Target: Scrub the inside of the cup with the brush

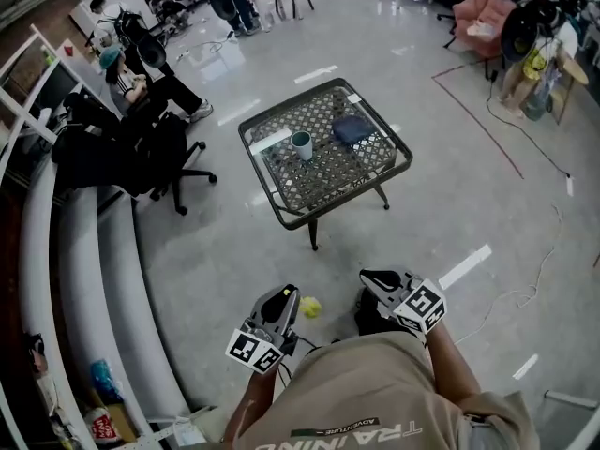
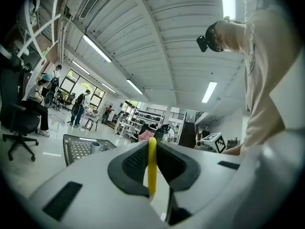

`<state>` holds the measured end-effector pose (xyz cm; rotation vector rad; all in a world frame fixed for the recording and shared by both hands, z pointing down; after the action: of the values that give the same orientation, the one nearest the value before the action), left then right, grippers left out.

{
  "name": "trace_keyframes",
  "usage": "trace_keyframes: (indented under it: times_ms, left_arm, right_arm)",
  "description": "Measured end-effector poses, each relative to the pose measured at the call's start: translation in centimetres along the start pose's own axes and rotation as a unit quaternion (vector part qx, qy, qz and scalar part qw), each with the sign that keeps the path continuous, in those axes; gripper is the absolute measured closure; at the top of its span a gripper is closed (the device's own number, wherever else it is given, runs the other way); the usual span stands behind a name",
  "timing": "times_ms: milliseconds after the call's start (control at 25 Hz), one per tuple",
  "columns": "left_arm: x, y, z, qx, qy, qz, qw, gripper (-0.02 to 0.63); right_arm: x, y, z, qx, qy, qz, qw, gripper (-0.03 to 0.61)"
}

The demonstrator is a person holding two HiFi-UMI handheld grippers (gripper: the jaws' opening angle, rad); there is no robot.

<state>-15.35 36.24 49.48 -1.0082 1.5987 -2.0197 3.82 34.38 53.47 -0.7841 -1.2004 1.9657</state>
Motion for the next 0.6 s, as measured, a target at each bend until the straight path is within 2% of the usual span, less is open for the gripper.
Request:
trace_keyframes:
  times_ms: [200, 440, 600]
  left_arm:
    - [1.0, 2.2, 4.4, -0.005, 0.009, 0.027, 0.9996, 0.561]
    - [2.7, 3.7, 9.0, -0.026, 0.024, 0.023, 0.9991, 0.561]
    - [3.5, 3.5, 10.8, -0.018, 0.026, 0.009, 0.9995, 0.563]
  right_arm:
    - [-4.6, 1.4, 2.0, -0.002, 0.044, -0.015, 0.999, 0.563]
    - [-8.8, 2.4, 3.4, 0.022, 0.077, -0.068, 0.994, 0.563]
    - [-10.2, 2.0, 4.5, 0.031, 0.095, -0.059, 0.993, 0.563]
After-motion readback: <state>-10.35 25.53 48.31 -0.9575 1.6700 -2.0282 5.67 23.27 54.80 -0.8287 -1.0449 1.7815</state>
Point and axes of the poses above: the fingertips, and each gripper's own axes: z forward along the fingers, x to its left, y out of its top, the point moved 3 cm from there along -z, backward along the fingers, and after that the axes turned 8 degrees about x, right-handed, at the moved point
